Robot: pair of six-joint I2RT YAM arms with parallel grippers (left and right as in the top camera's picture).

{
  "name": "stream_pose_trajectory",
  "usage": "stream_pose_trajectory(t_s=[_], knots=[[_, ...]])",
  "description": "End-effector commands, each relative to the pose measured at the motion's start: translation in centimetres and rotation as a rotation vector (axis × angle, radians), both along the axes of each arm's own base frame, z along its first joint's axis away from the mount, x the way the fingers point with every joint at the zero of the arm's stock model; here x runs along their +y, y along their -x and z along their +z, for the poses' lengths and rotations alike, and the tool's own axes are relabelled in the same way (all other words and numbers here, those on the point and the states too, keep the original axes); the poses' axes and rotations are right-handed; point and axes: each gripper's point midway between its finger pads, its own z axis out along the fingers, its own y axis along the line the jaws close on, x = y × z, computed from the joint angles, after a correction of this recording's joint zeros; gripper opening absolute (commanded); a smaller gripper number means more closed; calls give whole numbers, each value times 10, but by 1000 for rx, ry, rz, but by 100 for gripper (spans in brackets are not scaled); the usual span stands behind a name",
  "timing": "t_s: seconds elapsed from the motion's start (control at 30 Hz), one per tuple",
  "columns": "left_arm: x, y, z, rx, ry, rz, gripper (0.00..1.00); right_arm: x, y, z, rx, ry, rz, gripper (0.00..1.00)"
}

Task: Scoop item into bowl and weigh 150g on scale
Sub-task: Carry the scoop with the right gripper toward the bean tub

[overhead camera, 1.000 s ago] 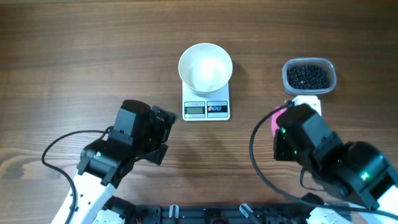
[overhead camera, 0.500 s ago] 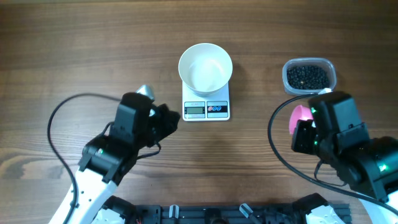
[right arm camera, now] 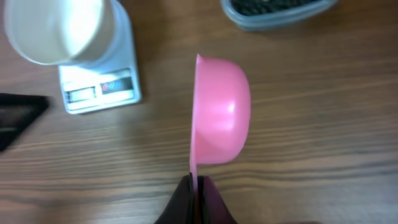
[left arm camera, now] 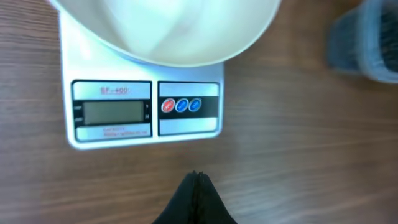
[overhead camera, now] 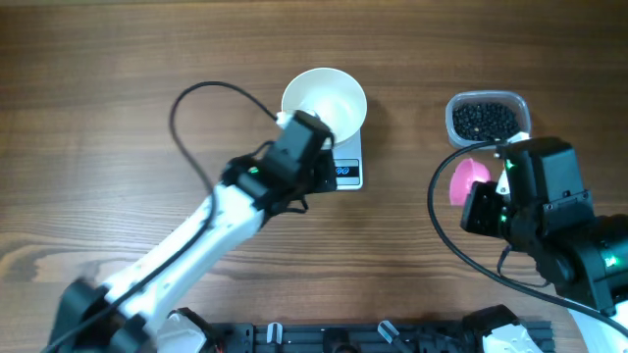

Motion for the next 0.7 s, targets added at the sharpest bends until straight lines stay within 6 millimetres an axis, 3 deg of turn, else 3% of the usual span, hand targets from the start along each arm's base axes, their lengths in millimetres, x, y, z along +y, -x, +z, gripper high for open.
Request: stream_pose_trajectory(t_s=[0.0,0.33,0.67], knots=[[-4,-13,-23,-39,-106,10,4,14,-5,9,-23,-70,44,4],[-6,-33,-53,-75,-172,46,4,20,-21,4,-13,-85,27,4],[-9,-37,-80,-47,-203,45,4,22,-27,8,-39,-95,24,4]])
